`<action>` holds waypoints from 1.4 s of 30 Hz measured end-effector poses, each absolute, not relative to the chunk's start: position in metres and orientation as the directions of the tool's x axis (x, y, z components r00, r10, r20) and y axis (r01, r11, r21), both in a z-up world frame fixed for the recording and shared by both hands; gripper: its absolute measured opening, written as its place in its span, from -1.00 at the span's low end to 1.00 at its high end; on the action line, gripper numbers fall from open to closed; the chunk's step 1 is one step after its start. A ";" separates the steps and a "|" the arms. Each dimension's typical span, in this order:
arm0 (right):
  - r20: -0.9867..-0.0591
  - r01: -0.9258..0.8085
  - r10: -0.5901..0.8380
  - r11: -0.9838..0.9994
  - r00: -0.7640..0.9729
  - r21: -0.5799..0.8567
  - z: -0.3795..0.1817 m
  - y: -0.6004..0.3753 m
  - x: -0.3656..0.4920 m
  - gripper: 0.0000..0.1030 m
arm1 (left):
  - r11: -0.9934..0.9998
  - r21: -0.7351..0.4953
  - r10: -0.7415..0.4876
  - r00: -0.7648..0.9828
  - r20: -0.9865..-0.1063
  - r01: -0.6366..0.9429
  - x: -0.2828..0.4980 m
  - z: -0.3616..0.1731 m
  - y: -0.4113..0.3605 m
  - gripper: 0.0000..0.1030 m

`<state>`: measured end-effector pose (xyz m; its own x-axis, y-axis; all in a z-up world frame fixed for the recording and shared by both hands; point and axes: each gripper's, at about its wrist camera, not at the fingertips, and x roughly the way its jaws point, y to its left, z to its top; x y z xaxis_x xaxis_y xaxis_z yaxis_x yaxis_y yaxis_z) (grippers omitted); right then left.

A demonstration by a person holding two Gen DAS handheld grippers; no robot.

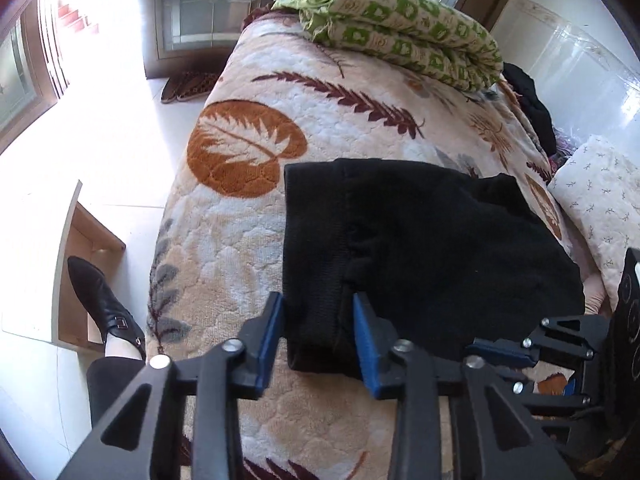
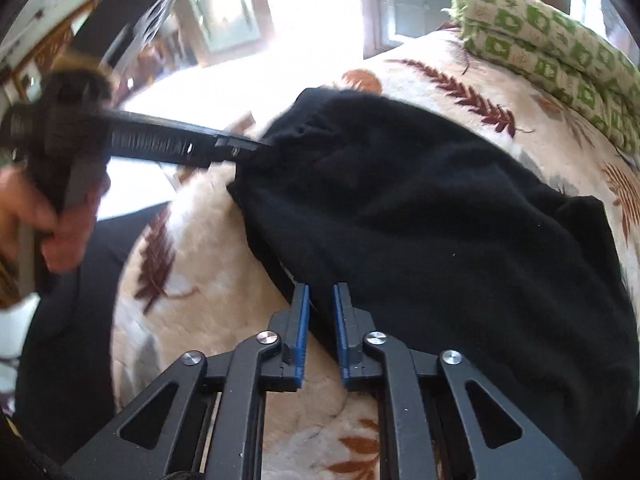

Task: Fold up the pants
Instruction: 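Grasp the folded pants edge with the left gripper while the right gripper grasps the opposite edge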

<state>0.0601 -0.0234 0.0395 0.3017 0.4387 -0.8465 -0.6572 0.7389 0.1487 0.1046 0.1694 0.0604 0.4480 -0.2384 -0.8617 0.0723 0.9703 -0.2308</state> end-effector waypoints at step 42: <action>-0.839 -0.610 0.453 0.768 0.302 0.195 0.025 -0.019 0.053 -0.74 | 0.987 -0.139 -0.162 0.437 -0.885 0.085 0.088 0.049 0.147 -0.71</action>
<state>0.0528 -0.0188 0.0246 0.3016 0.4531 -0.8389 -0.6100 0.7679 0.1955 0.0877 0.1466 0.0491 0.4375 -0.1620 -0.8845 0.0847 0.9867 -0.1389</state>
